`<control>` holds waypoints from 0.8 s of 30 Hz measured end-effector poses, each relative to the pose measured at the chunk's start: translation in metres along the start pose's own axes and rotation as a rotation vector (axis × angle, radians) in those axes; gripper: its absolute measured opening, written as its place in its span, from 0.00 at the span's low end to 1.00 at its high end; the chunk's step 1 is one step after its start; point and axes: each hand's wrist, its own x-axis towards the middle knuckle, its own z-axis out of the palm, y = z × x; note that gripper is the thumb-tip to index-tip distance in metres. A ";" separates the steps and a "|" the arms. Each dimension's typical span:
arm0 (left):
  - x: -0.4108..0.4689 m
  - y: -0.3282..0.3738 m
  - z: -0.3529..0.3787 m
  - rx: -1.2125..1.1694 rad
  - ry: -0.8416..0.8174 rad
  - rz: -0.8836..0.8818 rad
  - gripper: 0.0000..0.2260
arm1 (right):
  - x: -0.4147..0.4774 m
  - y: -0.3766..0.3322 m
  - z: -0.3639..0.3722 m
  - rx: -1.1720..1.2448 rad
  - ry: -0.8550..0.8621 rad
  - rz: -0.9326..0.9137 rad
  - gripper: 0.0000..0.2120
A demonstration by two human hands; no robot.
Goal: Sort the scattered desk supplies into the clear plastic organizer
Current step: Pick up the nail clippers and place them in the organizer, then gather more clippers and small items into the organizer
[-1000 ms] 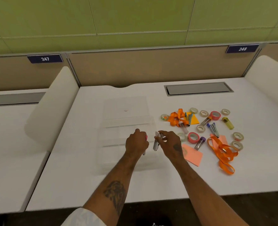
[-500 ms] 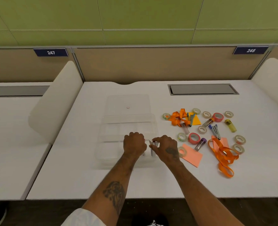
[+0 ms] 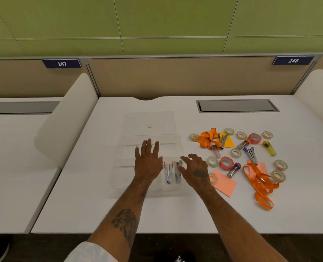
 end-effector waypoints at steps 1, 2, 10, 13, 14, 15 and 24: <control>0.000 -0.001 0.001 0.002 0.008 0.003 0.30 | 0.002 -0.001 -0.002 0.007 0.005 0.008 0.22; -0.001 -0.003 0.002 0.004 0.015 0.005 0.30 | 0.004 -0.002 -0.004 0.012 0.005 0.017 0.23; 0.003 -0.011 0.007 0.072 0.084 0.048 0.32 | 0.005 -0.006 -0.012 -0.072 0.033 0.008 0.34; 0.006 -0.012 0.007 0.095 0.111 0.054 0.34 | 0.002 -0.004 -0.013 -0.135 0.042 0.002 0.39; 0.007 -0.011 0.006 0.098 0.120 0.056 0.34 | 0.002 -0.003 -0.012 -0.146 0.047 0.004 0.39; 0.008 -0.011 0.006 0.097 0.130 0.062 0.34 | 0.002 -0.002 -0.013 -0.155 0.052 0.010 0.39; 0.019 0.011 0.015 0.060 0.115 0.169 0.36 | -0.005 0.025 -0.021 -0.184 0.108 0.104 0.38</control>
